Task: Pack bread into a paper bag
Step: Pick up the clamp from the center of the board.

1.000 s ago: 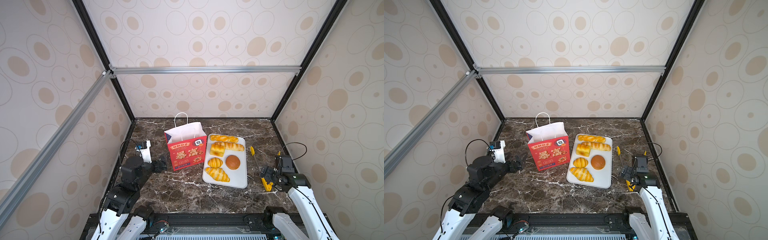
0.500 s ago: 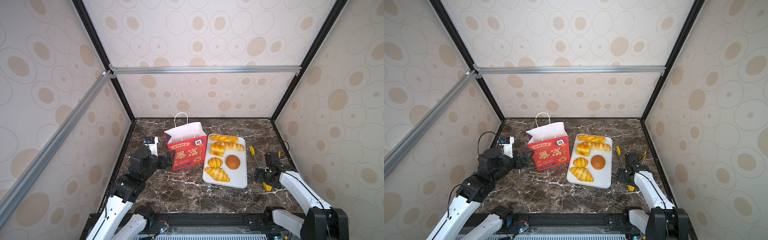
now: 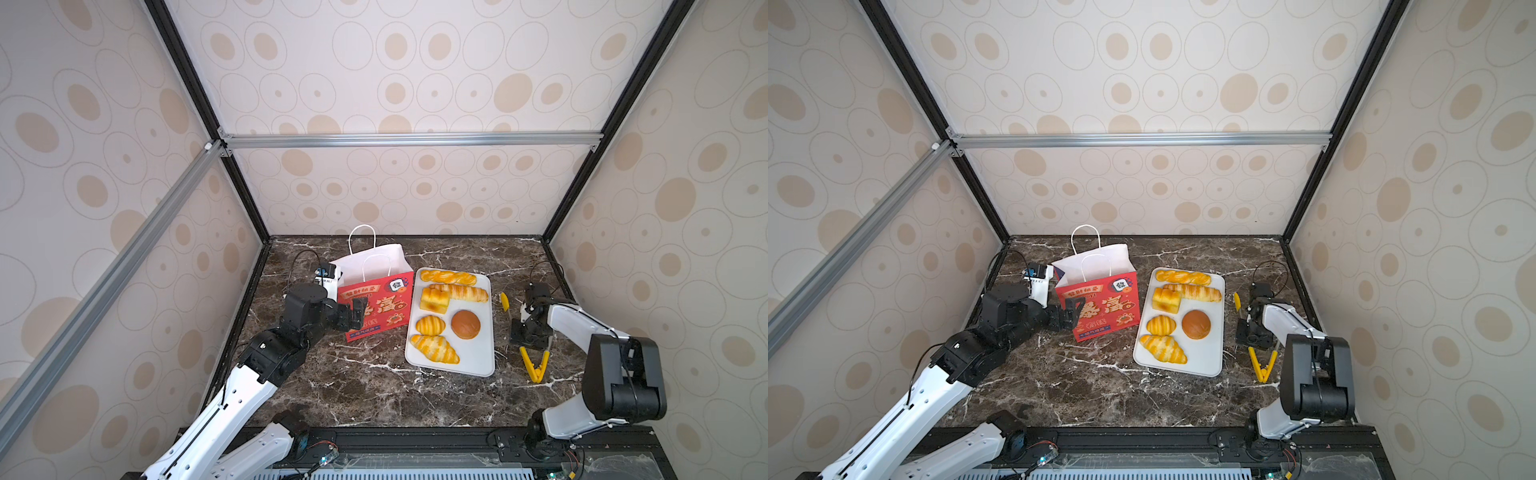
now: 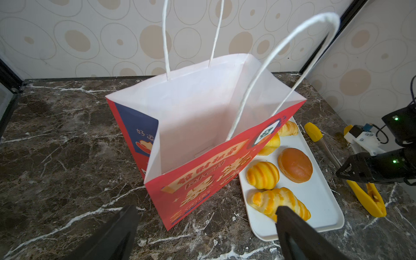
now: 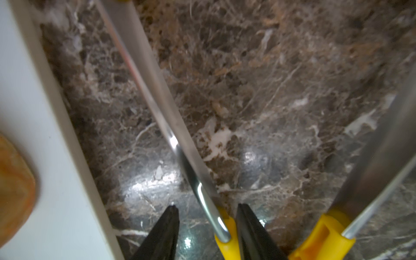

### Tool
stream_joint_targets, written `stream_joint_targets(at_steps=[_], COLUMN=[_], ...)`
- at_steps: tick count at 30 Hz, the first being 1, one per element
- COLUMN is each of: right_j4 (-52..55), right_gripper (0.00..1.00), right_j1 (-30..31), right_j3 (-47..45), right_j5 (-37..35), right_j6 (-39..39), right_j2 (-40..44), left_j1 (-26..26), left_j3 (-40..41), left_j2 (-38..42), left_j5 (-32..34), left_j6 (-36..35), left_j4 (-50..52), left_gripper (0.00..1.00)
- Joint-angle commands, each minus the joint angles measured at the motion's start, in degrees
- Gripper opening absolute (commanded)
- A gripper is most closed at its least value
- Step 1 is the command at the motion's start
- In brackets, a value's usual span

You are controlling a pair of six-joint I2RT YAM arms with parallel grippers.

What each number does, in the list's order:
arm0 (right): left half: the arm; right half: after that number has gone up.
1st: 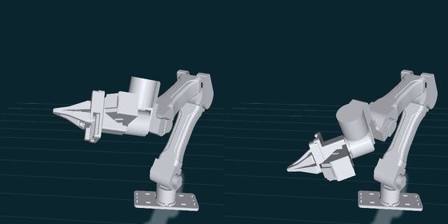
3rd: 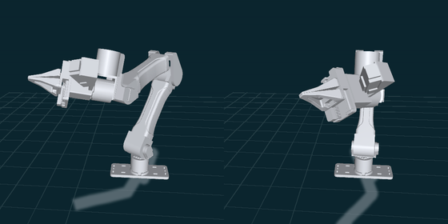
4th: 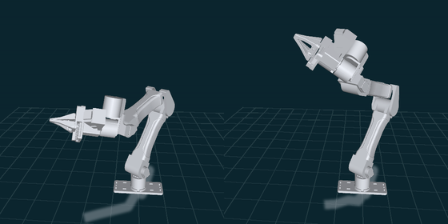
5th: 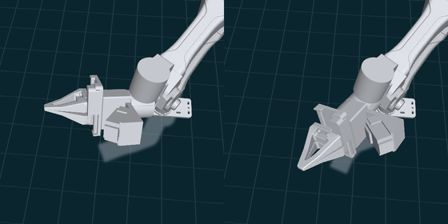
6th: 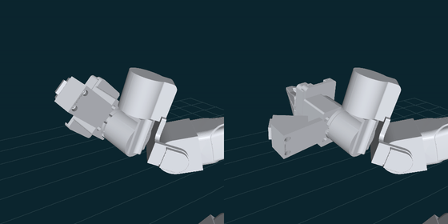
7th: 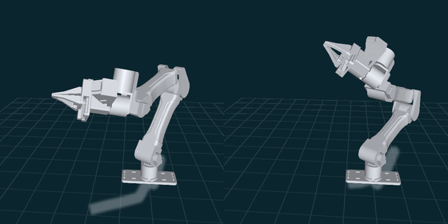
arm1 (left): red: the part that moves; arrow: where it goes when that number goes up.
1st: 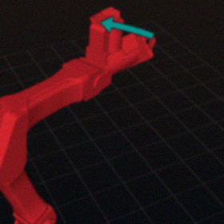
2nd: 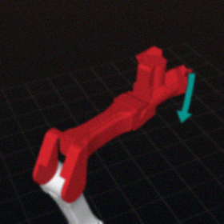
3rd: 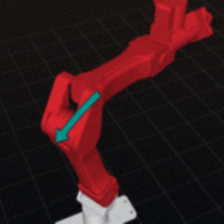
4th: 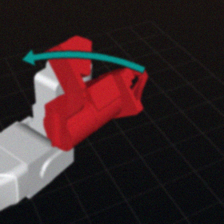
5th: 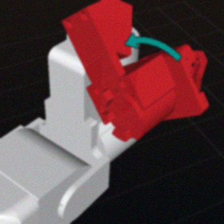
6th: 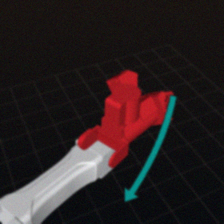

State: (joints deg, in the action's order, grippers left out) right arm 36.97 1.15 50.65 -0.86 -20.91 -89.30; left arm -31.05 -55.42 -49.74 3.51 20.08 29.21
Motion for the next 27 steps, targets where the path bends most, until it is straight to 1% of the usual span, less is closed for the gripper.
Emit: stream_joint_targets(at_steps=[1,2,5,8,9,12,14,18,20,22,23,25,27], right_j4=[-0.6,-0.6,-1.0,-0.6,-0.4,-0.5,0.2,0.5,1.5,3.2,4.2,5.7,6.6], right_gripper=[0.46,0.45,0.37,0.2,0.16,0.14,0.08,0.0,0.0,0.0,0.0,0.0,0.0], right_j1=[-0.2,-0.4,-0.4,-0.6,-0.5,-0.7,-0.9,-1.0,-0.9,-0.9,-0.8,-0.7,-0.1], right_j3=[3.6,4.7,7.8,11.0,11.6,12.7,13.6,14.0,14.8,16.0,16.4,17.1,18.0], right_j5=[1.3,1.5,2.7,4.2,4.3,3.2,2.1,0.8,-0.4,-1.3,-2.1,-2.5,-1.7], right_j6=[2.2,2.6,3.6,4.5,4.6,4.9,5.1,5.4,5.8,6.2,6.2,5.7,6.1], right_j2=[-3.5,-4.7,-8.3,-11.7,-12.1,-12.9,-13.4,-12.4,-11.7,-10.3,-8.9,-5.0,-0.2], left_j1=[-0.4,-0.4,-0.4,-0.4,-0.4,-0.4,-0.4,-0.4,-0.7,-2.0,-4.0,-8.7,-11.4], left_j3=[-1.7,-1.6,-1.3,-1.5,-1.5,-1.1,-0.8,-0.7,-0.8,-1.8,-2.9,-4.6,-5.5], left_j2=[-0.7,-0.7,-0.6,-0.7,-0.8,-0.7,-0.6,-0.6,-0.9,-2.1,-2.9,-4.5,-5.7], left_j5=[-0.2,-0.2,-0.1,-0.2,-0.3,-0.5,-0.7,-1.0,-2.8,-6.9,-7.2,-5.5,-5.5], left_j6=[-1.1,-1.1,-1.3,-1.5,-1.6,-1.4,-1.4,-1.4,-2.1,-4.1,-5.4,-7.6,-8.5], left_j4=[-0.7,-0.6,-0.7,-0.7,-0.6,-0.7,-0.7,-0.6,-0.8,-0.8,0.0,1.0,0.9], left_gripper=[0.99,0.99,0.99,0.99,0.99,0.99,0.99,0.99,0.99,0.99,0.99,0.99,0.99])
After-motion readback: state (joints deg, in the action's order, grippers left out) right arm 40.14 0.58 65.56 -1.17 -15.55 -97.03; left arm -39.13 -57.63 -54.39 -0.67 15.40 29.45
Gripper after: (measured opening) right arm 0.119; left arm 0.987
